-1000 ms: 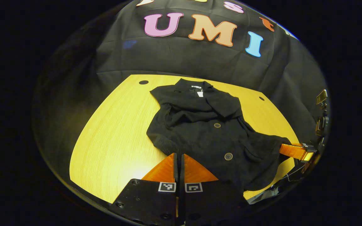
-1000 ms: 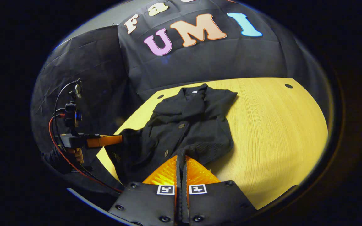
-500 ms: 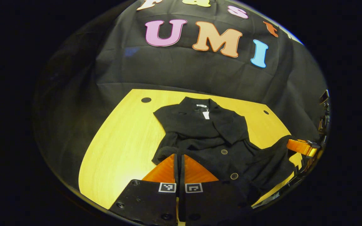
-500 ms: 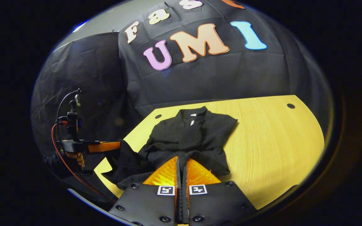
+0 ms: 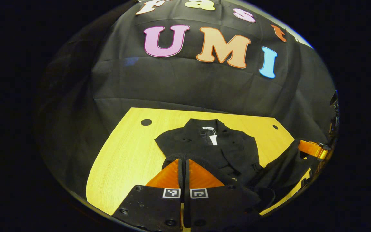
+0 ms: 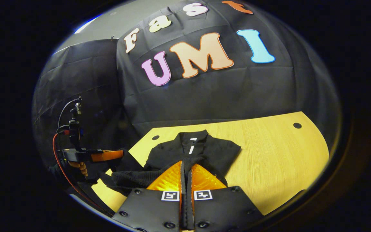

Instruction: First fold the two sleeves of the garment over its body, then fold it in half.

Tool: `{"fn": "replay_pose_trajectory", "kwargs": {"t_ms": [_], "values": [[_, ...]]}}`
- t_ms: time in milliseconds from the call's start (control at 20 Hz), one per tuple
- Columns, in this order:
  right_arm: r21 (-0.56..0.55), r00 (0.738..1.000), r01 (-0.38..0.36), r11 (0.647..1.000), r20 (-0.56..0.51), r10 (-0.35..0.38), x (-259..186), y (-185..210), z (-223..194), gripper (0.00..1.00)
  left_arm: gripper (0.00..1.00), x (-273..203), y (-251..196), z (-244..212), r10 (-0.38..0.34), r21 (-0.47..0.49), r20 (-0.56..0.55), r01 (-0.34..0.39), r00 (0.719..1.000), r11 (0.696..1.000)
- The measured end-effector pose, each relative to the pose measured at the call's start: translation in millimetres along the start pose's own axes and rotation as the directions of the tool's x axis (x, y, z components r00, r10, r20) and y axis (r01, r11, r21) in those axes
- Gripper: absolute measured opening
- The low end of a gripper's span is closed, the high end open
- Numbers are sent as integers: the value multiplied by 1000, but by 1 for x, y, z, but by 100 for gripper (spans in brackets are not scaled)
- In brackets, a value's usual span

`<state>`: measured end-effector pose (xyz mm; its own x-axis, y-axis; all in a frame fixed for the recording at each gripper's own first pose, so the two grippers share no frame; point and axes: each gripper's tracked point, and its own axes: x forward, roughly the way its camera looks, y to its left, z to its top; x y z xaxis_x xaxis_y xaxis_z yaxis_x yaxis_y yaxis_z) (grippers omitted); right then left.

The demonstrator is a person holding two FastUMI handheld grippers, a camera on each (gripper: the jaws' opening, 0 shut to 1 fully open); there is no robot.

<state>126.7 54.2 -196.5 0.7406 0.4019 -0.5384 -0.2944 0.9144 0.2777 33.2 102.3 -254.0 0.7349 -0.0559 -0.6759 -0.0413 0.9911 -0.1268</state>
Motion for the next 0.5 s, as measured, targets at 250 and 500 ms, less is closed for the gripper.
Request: {"fn": "replay_pose_trajectory", "kwargs": {"t_ms": [250, 500], "values": [[14, 999, 26, 1000, 28, -26, 26, -5, 24, 2, 0, 23, 15, 18, 20, -2, 2, -20, 1000, 1000], [57, 995, 74, 996, 66, -78, 55, -20, 53, 2, 0, 50, 33, 38, 38, 0, 22, -38, 999, 999]]}}
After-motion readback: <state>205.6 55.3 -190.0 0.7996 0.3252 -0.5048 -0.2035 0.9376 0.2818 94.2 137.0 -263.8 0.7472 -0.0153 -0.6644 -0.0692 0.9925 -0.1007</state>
